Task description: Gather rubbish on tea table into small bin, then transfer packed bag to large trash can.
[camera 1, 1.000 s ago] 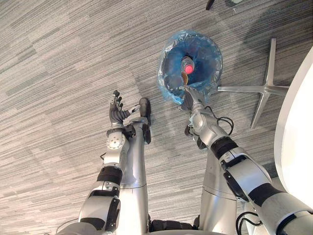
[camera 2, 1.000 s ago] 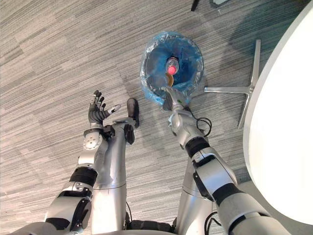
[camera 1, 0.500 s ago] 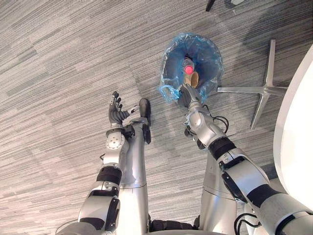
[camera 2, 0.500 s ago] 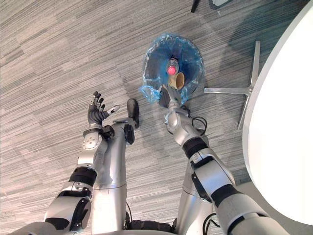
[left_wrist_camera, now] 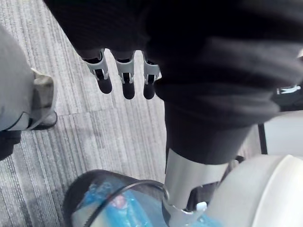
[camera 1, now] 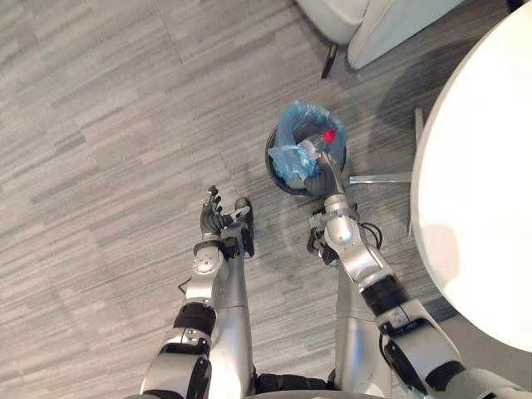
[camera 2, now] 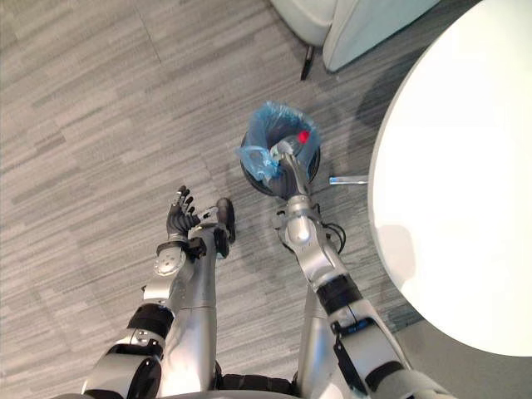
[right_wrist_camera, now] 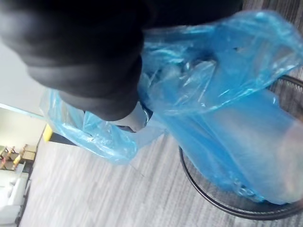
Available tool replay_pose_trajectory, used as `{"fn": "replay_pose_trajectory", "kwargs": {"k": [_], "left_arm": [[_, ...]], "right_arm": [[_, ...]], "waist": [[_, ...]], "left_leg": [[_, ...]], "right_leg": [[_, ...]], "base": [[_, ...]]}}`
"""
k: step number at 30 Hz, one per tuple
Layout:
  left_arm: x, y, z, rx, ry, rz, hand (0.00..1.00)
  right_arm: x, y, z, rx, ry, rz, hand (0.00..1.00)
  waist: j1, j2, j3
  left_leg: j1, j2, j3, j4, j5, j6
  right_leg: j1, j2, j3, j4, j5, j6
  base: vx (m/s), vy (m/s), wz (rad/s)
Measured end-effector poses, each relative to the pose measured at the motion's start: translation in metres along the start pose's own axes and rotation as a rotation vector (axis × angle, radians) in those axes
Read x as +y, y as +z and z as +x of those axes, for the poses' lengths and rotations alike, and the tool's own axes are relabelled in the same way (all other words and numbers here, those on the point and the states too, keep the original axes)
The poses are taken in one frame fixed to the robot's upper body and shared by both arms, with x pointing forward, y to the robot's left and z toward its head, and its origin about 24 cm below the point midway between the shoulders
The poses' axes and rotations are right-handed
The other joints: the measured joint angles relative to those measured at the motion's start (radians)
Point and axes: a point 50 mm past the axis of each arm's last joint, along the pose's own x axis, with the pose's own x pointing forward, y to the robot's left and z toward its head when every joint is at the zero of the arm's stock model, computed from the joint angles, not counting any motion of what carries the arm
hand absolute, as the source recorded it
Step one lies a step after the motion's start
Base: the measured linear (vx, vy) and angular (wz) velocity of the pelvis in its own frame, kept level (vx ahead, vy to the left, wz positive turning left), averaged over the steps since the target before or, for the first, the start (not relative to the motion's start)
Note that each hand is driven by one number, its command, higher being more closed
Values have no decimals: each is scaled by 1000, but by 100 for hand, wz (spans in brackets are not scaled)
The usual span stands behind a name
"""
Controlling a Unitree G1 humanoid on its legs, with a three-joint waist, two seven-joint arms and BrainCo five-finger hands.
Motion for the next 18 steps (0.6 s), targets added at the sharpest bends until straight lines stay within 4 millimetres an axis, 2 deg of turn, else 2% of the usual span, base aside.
{"fn": "replay_pose_trajectory", "kwargs": {"k": [1,5,6,10,12,16,18], "left_arm": [[1,-5,-4,13,-14,19,0],[0,-21,-19,50,-56,75,0],[0,-30,-27,81,-64,80,0],[3,-46,-45,129,-91,100,0],[5,-56,-54,162,-104,122,0],[14,-71,-70,219,-152,207,0],[18,-74,-73,232,-162,232,0]], "right_arm": [[1,0,-8,3,-2,21,100],[4,1,-35,-5,-1,86,100],[8,-1,-45,4,21,99,100],[11,6,-62,-18,56,133,100],[12,10,-70,-42,71,155,100],[18,3,-82,-22,141,152,100],[17,0,-84,-22,167,138,100]], "waist": [[-9,-2,-2],[-10,-15,-31],[-11,-21,-64],[-11,-26,-90],[-10,-33,-130],[-13,-43,-205],[-17,-43,-224]], "left_leg": [[46,0,9,-17,-1,-1],[183,5,33,-78,-6,-2],[222,5,40,-105,-12,-1],[346,-4,56,-170,-7,-1],[394,-11,63,-219,1,-7],[511,-44,74,-383,52,-13],[558,-60,77,-457,83,-12]], "right_leg": [[48,2,-1,-21,2,1],[179,11,6,-93,11,9],[219,11,4,-125,13,14],[339,8,5,-189,18,20],[377,7,11,-226,25,26],[476,-3,8,-349,58,35],[513,-3,7,-407,83,31]], "base": [[29,-1,-6],[48,15,-9],[60,20,-1],[89,31,-1],[102,35,0],[150,22,6],[151,24,4]]}}
